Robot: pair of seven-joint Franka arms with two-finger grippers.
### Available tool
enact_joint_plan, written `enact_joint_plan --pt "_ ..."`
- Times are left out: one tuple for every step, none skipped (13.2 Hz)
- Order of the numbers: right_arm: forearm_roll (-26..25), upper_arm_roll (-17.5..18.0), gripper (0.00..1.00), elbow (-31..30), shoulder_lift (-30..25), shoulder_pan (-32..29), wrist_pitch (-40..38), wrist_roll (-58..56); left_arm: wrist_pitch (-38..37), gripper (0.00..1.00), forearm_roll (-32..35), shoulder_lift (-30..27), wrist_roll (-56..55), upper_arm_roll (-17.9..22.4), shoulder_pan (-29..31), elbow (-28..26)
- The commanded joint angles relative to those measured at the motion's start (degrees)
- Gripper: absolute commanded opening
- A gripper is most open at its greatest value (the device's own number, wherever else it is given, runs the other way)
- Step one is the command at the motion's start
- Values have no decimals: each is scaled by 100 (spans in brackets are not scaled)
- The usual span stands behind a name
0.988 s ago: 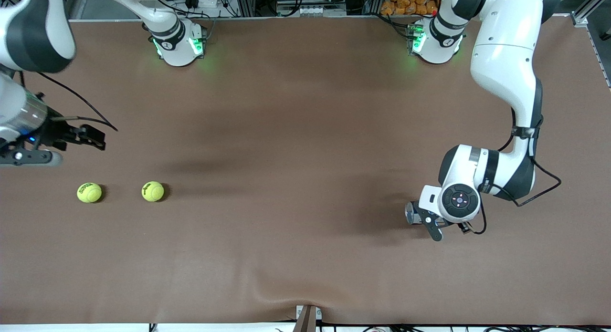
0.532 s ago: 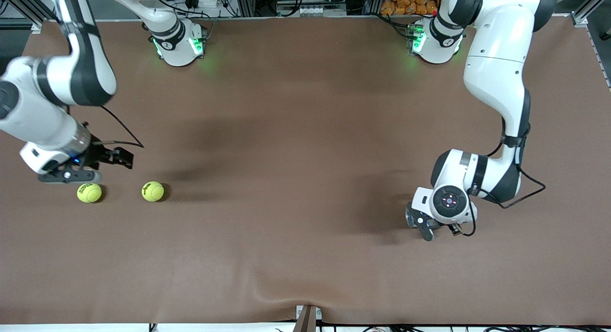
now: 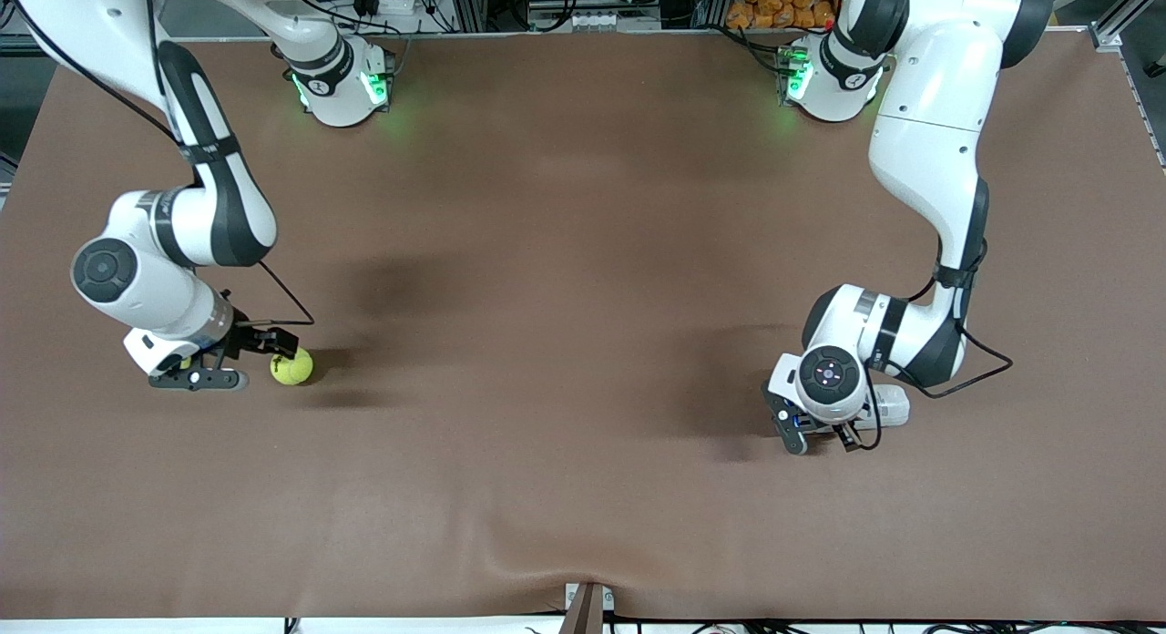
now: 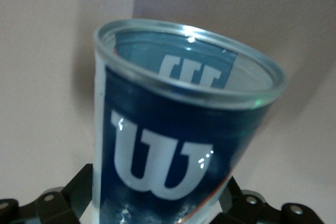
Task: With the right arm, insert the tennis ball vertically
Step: 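Lift the can upright with the left gripper while the right gripper grasps a ball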
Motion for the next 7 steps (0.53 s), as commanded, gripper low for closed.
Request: enact_joint_plan --pt "14 32 100 -21 286 -31 450 117 61 72 176 -49 -2 29 -120 -31" --pt "14 32 100 -30 366 -31 590 117 61 60 176 -49 7 29 -120 -13" --pt "14 32 100 -30 480 -40 731 109 61 58 176 -58 7 29 -120 4" --pt "14 32 100 -39 576 -49 854 108 61 58 176 -75 15 29 -120 22" --pt "14 32 100 -39 621 -49 881 117 61 59 176 -93 50 29 -120 31" --pt "14 32 100 -82 621 -49 882 117 61 59 176 -119 85 29 -112 48" --pt "14 32 100 -118 621 -49 882 117 61 60 176 -137 121 29 -112 57"
